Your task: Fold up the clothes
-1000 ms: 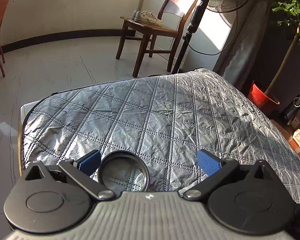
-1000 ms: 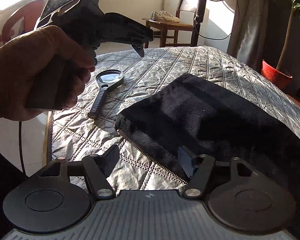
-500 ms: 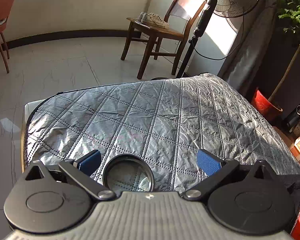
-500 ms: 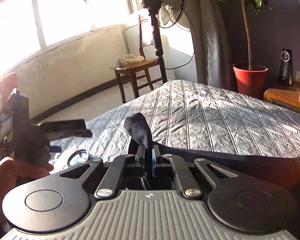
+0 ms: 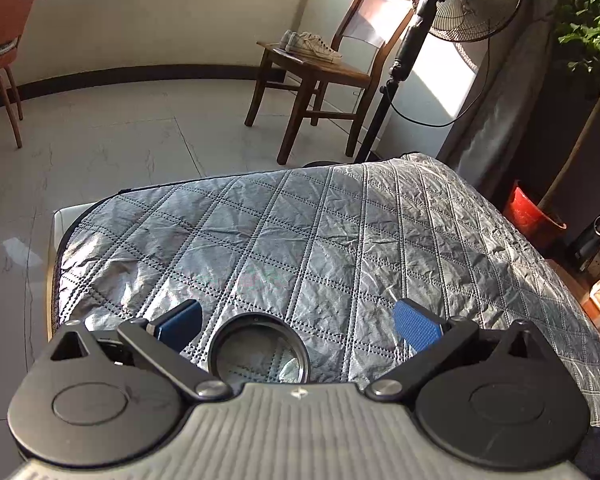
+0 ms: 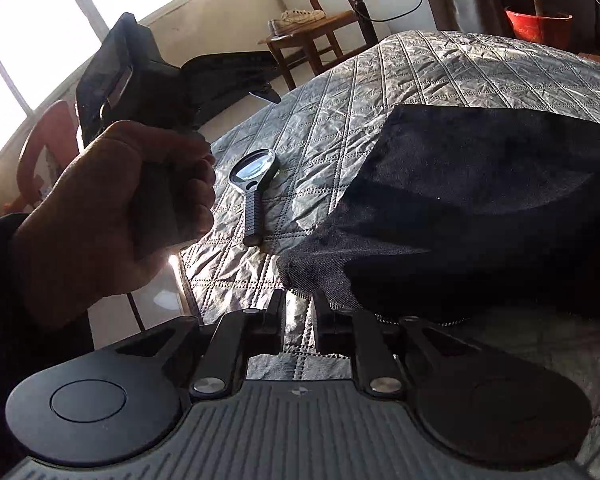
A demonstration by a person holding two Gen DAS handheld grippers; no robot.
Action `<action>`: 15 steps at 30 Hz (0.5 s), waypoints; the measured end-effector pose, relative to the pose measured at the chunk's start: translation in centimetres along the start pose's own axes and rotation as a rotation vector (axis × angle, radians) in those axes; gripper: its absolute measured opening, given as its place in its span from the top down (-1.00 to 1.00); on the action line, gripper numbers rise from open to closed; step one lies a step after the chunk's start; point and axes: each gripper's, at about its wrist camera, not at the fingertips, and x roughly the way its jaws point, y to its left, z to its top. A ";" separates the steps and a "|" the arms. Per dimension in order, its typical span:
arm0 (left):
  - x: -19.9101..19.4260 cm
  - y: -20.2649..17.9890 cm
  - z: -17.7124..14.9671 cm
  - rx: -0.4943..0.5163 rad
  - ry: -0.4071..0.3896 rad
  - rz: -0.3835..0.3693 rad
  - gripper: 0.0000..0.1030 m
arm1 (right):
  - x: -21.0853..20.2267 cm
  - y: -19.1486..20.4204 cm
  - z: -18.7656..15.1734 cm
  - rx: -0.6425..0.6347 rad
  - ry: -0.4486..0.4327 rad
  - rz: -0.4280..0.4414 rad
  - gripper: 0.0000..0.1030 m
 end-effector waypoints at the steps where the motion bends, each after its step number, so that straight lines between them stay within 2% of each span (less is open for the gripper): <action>1: -0.1 -0.3 -0.1 0.012 -0.004 -0.010 -0.98 | -1.2 -0.7 0.1 0.035 -0.044 -0.025 0.47; 2: -0.3 -0.8 -0.2 0.032 -0.008 -0.023 -0.98 | -2.9 -1.9 0.3 0.078 -0.088 -0.096 0.17; 4: -0.6 -2.1 -0.6 0.077 -0.007 -0.053 -0.98 | -5.9 -4.9 0.4 0.149 -0.155 -0.254 -0.22; 7: -0.7 -3.7 -1.5 0.129 0.023 -0.116 -0.98 | -11.0 -9.7 -0.6 0.173 -0.192 -0.587 -0.22; 8: -0.7 -4.2 -1.8 0.146 0.031 -0.128 -0.98 | -12.7 -11.3 -1.2 0.208 -0.222 -0.664 -0.24; 9: -0.8 -4.7 -2.2 0.162 0.039 -0.139 -0.98 | -14.5 -13.3 -2.1 0.278 -0.263 -0.714 -0.24; 12: -0.9 -6.3 -3.3 0.212 0.063 -0.174 -0.98 | -19.1 -18.6 -5.1 0.546 -0.384 -0.794 -0.28; 14: -1.0 -7.3 -4.1 0.245 0.079 -0.197 -0.98 | -20.4 -20.6 -6.7 0.625 -0.433 -0.798 -0.28; 15: -1.0 -7.9 -4.4 0.261 0.087 -0.208 -0.98 | -20.6 -21.0 -7.1 0.621 -0.443 -0.801 -0.29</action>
